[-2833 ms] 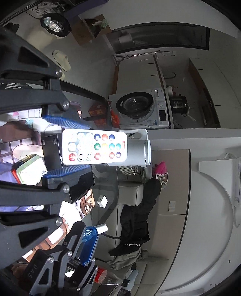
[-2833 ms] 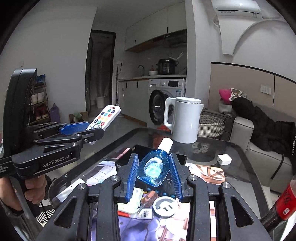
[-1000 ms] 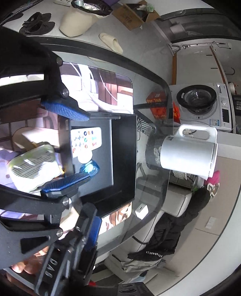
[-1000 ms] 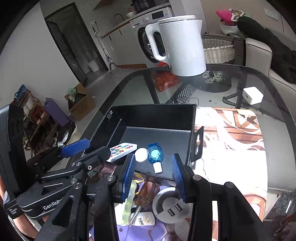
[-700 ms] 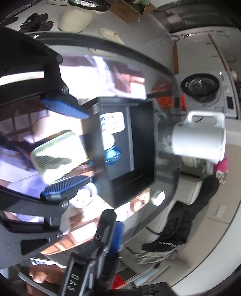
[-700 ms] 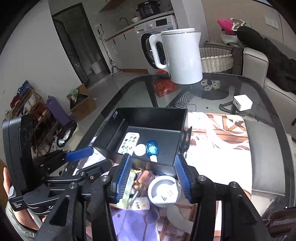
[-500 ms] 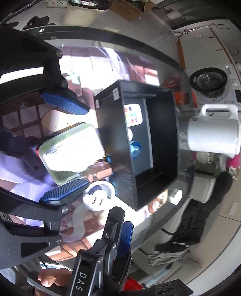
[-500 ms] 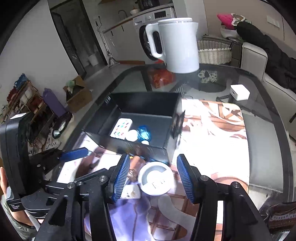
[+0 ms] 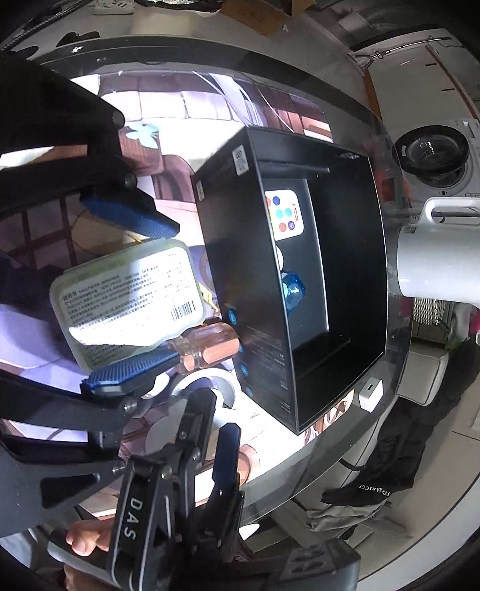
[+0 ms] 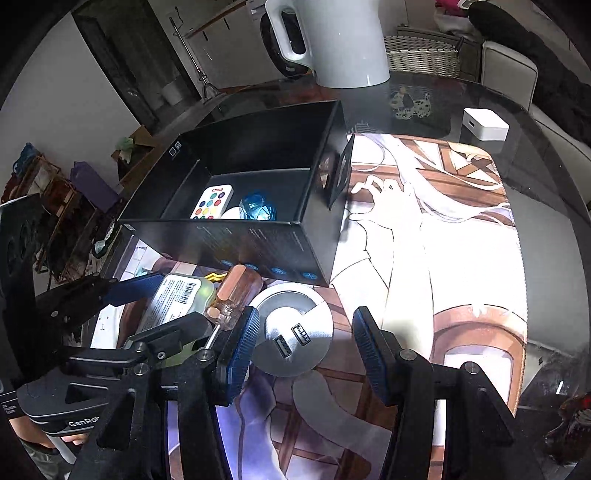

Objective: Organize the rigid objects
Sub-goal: 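Grasp the green-lidded container with the left tool while the right tool grasps the silver hub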

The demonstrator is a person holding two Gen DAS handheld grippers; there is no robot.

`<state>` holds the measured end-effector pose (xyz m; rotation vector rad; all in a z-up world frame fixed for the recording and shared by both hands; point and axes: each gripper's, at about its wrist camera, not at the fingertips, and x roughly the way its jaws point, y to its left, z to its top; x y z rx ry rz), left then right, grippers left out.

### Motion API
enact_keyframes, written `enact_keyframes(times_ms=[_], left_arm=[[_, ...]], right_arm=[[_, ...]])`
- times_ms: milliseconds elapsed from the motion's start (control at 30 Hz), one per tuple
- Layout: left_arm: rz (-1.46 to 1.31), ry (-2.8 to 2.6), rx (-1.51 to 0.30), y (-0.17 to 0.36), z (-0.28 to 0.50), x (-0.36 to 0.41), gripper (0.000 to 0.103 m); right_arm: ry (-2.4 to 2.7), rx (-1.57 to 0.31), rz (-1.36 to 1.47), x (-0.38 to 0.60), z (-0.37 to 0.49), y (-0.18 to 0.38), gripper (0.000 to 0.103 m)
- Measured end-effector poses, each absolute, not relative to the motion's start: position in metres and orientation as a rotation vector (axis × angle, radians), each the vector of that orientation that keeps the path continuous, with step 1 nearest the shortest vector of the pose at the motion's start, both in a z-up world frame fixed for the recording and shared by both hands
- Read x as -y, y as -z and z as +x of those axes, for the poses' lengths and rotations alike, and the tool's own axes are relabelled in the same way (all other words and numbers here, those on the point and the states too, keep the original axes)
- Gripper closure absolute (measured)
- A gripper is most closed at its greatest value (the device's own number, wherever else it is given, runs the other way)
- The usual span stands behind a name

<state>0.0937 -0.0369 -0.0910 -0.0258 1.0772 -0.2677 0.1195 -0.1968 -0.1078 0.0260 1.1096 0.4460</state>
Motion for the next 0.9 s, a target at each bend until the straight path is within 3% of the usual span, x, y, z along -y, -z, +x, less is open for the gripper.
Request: enact_keyframes(times_ms=[133, 167, 433, 533, 567, 600, 700, 900], left_arm=[[-0.045, 0.266, -1.061, 0.085, 0.087, 0.025, 0.046], [-0.044, 0.268, -1.061, 0.084, 0.086, 0.022, 0.047], [-0.047, 0.265, -1.066, 0.087, 0.078, 0.007, 0.047], [-0.044, 0.269, -1.070, 0.088, 0.076, 0.005, 0.046], [-0.036, 0.269, -1.075, 0.088, 0.075, 0.004, 0.045], [-0.036, 0.266, -1.073, 0.088, 0.073, 0.003, 0.045], [-0.019, 0.247, -1.079, 0.089, 0.068, 0.002, 0.032], [0.011, 0.247, -1.131, 0.104, 0.058, 0.002, 0.035]], right_arm=[[-0.459, -1.123, 0.026, 0.188, 0.120, 0.112, 0.048], [-0.461, -1.123, 0.020, 0.186, 0.120, 0.113, 0.044], [-0.416, -1.093, -0.128, 0.155, 0.115, 0.120, 0.041], [-0.370, -1.067, -0.187, 0.148, 0.112, 0.120, 0.056], [-0.371, -1.063, -0.202, 0.147, 0.110, 0.120, 0.078], [-0.378, -1.071, -0.199, 0.146, 0.109, 0.120, 0.083], [-0.386, -1.081, -0.200, 0.147, 0.106, 0.119, 0.086], [-0.399, -1.085, -0.223, 0.153, 0.100, 0.116, 0.086]])
